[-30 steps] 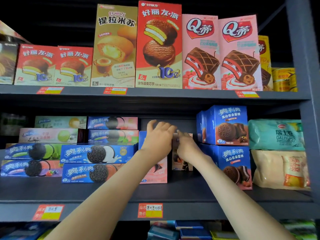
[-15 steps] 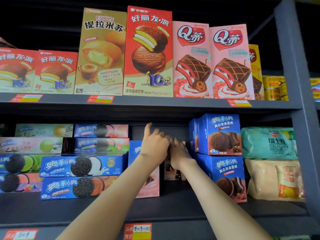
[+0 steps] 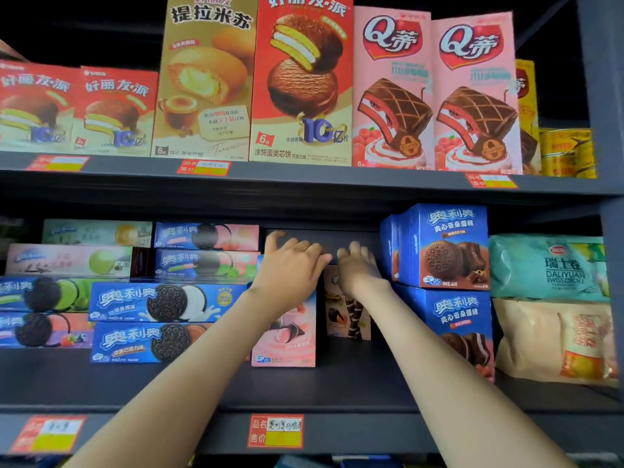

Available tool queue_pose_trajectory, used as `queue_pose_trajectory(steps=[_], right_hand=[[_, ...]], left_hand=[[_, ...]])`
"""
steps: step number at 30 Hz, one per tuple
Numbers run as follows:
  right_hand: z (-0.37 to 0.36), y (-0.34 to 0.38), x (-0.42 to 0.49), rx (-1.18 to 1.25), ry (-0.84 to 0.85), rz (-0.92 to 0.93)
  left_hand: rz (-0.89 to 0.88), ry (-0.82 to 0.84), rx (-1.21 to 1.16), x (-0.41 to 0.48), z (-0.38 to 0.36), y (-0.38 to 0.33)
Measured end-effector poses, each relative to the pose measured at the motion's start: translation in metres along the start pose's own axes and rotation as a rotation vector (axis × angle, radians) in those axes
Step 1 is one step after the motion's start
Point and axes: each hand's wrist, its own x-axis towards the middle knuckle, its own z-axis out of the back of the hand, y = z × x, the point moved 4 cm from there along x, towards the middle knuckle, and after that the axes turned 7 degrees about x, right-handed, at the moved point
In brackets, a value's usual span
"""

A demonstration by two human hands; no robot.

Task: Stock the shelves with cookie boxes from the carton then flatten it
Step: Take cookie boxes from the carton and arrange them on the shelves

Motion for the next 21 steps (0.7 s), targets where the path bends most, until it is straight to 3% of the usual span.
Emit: queue_pose_trajectory(steps=[2, 10, 21], right_hand=[[0.003, 0.002, 0.000, 0.007, 0.045, 0.009], [0.030, -0.004, -0.011, 0.111, 0.075, 0.089], [0.057, -0.002, -0.033, 0.064, 0.177, 0.154]], left_hand=[[0.010, 0.127, 0.021, -0.001, -0.001, 0.000], [0.028, 0.388, -0.111, 0.004, 0.004, 0.014], [0.031, 0.418, -0.059, 0.004, 0.003, 0.009]])
